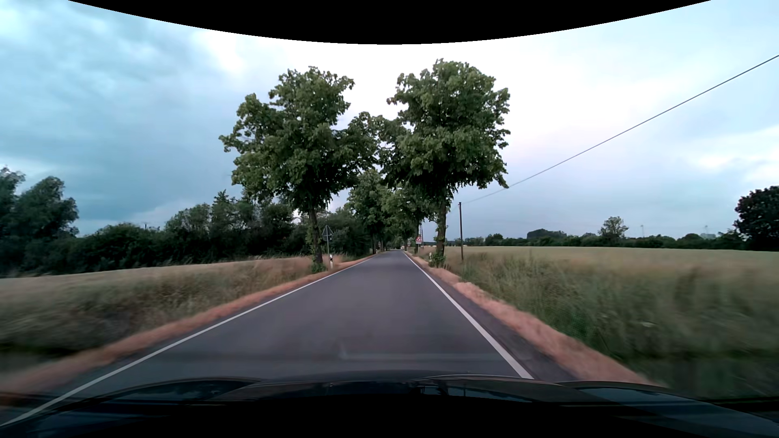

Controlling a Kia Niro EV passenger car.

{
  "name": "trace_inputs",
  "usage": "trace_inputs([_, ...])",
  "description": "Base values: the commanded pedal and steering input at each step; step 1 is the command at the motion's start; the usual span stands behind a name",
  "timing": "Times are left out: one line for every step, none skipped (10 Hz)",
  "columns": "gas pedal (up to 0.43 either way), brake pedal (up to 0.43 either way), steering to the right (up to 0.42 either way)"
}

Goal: Follow the waypoints while adhering to traffic rules and regulations

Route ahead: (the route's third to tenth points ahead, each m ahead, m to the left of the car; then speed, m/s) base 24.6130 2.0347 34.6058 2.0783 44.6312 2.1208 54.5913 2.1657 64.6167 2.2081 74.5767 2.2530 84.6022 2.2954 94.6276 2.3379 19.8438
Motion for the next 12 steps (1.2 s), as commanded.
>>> trace_inputs([0.209,0.0,-0.001])
trace_inputs([0.209,0.0,-0.001])
trace_inputs([0.209,0.0,-0.001])
trace_inputs([0.209,0.0,0.0])
trace_inputs([0.209,0.0,0.0])
trace_inputs([0.209,0.0,0.0])
trace_inputs([0.209,0.0,0.0])
trace_inputs([0.209,0.0,0.0])
trace_inputs([0.209,0.0,0.0])
trace_inputs([0.209,0.0,-0.003])
trace_inputs([0.209,0.0,-0.007])
trace_inputs([0.209,0.0,-0.009])
